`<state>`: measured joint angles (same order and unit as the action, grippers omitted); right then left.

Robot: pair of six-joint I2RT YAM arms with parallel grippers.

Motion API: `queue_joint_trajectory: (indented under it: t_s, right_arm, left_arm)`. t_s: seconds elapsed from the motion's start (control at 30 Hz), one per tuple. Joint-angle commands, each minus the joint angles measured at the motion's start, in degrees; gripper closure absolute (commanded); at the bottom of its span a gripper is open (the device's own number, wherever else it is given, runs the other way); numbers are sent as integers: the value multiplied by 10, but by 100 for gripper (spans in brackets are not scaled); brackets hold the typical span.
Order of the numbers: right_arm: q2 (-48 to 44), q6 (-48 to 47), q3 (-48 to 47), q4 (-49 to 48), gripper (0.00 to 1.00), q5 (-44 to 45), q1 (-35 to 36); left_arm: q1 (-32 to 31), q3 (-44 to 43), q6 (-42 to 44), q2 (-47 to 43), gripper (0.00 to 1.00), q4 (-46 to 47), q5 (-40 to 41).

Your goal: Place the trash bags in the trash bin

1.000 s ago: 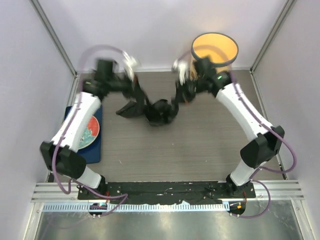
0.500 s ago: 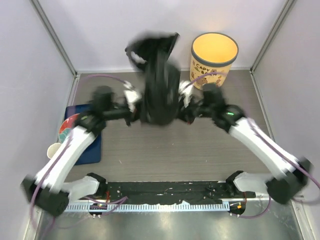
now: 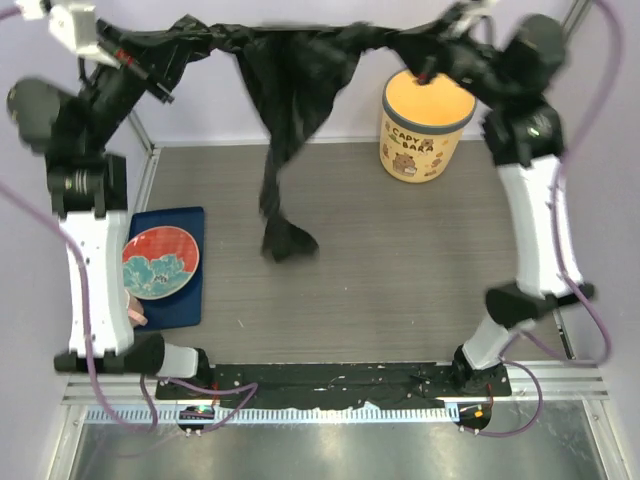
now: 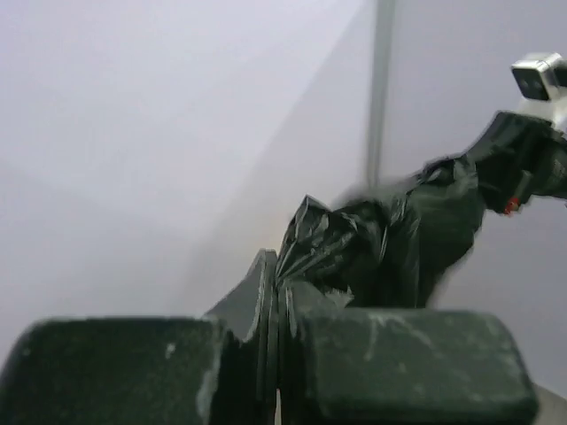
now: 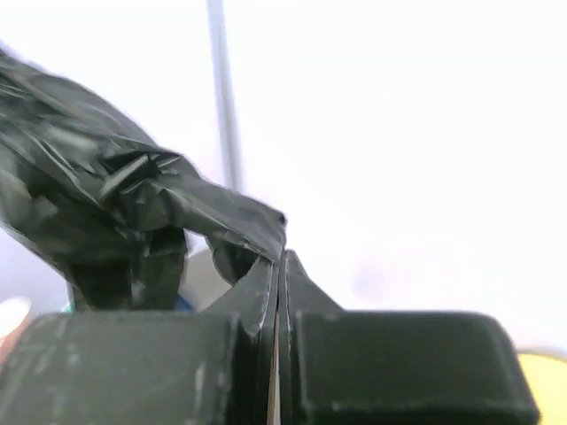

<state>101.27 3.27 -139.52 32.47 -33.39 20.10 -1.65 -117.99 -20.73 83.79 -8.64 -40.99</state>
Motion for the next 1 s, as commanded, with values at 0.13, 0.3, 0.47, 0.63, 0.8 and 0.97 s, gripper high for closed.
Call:
queue_joint_trajectory:
  t_s: [0.13, 0.3, 0.47, 0.63, 0.8, 0.97]
  right_arm:
    - [-202, -156, 554, -18, 99, 63, 82]
    - [-265, -173, 621, 9, 99, 49, 98]
    - [-230, -86, 406, -59, 99, 45, 95]
    - [-263, -97, 415, -58, 99, 96, 38]
    - [-355, -156, 614, 10, 99, 218, -101]
    - [-426, -287, 814, 51, 99, 317, -254]
  left_arm:
    - [-141, 389, 296, -87, 100, -280, -2]
    - [-151, 405, 378, -124, 100, -395, -37]
    - [-131, 270, 188, -124, 100, -128, -90]
    - [-209, 160, 40, -44, 100, -88, -180]
    - [-390, 177, 87, 23, 100, -116, -147]
    - [-407, 92, 239, 83, 35, -347, -83]
